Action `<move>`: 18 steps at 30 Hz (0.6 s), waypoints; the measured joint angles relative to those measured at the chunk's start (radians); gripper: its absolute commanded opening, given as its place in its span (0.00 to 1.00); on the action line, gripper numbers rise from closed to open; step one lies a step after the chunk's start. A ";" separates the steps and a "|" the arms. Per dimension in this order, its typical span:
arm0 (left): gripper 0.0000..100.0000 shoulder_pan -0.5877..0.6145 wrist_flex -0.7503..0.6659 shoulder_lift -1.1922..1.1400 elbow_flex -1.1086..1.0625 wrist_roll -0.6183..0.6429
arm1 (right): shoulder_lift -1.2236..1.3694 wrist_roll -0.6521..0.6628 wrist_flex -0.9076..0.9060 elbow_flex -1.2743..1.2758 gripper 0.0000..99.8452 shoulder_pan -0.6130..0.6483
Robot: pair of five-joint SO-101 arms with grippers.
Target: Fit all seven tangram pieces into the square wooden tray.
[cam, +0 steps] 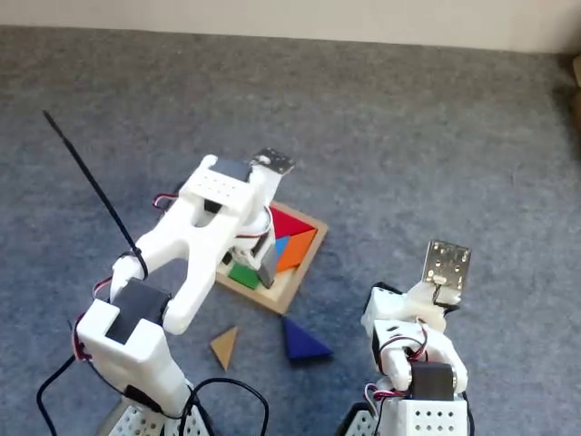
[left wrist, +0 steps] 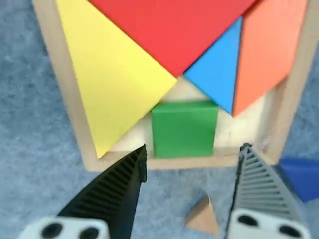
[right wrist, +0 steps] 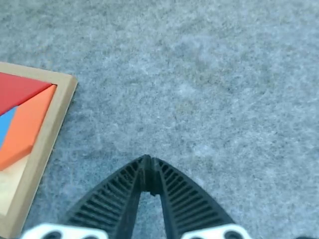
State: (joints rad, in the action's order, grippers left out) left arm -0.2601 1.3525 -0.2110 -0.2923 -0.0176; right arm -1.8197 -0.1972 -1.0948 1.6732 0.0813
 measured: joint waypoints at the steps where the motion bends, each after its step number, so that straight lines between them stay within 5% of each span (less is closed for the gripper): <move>1: 0.28 -0.002 -0.031 0.000 -0.023 0.003 | 0.000 0.000 0.000 0.000 0.01 0.000; 18: 0.14 -0.008 -0.140 0.002 -0.094 0.008 | 0.000 0.000 0.000 0.000 0.01 0.000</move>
State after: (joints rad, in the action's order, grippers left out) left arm -0.2677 1.2129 -0.2094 -0.3859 -0.0100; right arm -1.8197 -0.1972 -1.0948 1.6732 0.0813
